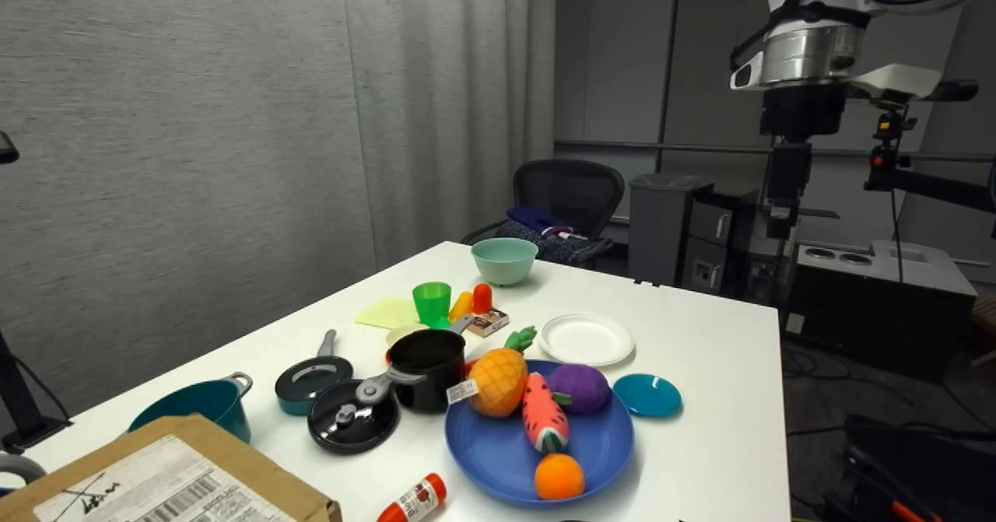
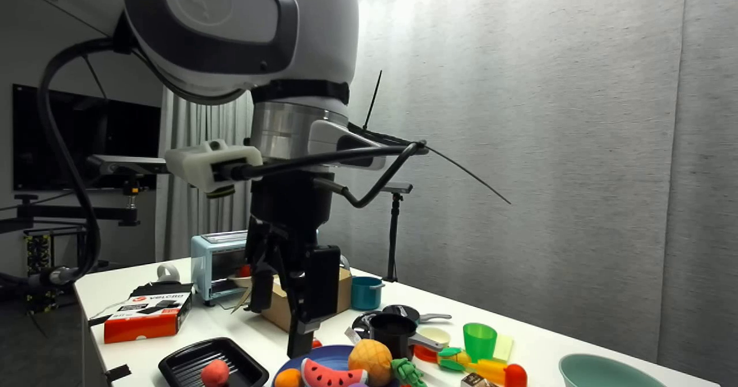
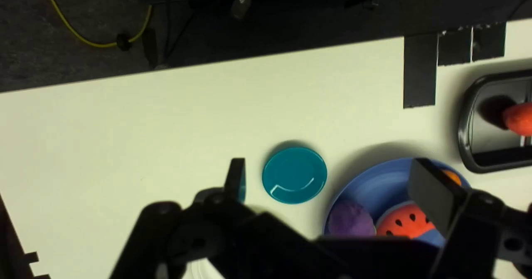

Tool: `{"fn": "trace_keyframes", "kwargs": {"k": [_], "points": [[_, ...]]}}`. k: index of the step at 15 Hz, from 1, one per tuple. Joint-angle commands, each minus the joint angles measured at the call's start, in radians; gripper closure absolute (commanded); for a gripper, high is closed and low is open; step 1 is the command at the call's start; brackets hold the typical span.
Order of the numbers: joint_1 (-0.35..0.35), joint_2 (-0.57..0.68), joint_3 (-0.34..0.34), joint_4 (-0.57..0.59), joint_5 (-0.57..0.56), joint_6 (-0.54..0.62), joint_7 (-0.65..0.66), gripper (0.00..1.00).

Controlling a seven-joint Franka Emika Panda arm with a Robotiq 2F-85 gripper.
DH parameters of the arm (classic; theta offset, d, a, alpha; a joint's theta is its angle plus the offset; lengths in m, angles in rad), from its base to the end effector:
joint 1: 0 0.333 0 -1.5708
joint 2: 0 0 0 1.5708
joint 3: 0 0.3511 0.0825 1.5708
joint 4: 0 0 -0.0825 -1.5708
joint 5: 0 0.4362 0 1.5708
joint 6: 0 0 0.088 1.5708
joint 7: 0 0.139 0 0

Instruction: Put the pineapple and watermelon plushies on the white plate, then the purple plushie in the black pot and the orange plushie on the table

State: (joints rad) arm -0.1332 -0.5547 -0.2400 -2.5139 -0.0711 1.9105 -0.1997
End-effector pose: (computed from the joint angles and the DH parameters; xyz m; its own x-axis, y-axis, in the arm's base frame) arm 0.3732 -0.1528 0.4363 0.9932 -0.1071 -0.0458 -0.1101 -0.9914 -0.0705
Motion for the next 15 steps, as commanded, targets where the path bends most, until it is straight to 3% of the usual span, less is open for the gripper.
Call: {"fn": "trace_keyframes", "kwargs": {"k": [1, 5, 8, 9, 15], "points": [[0.019, 0.061, 0.032, 0.002, 0.103, 0.163, 0.085, 0.00], [0.064, 0.193, 0.088, 0.044, 0.185, 0.350, 0.118, 0.00], [0.063, 0.284, 0.103, 0.108, 0.187, 0.364, 0.138, 0.00], [0.054, 0.214, 0.108, 0.042, 0.166, 0.366, 0.130, 0.00], [0.053, 0.283, 0.110, 0.097, 0.166, 0.367, 0.133, 0.00]]}}
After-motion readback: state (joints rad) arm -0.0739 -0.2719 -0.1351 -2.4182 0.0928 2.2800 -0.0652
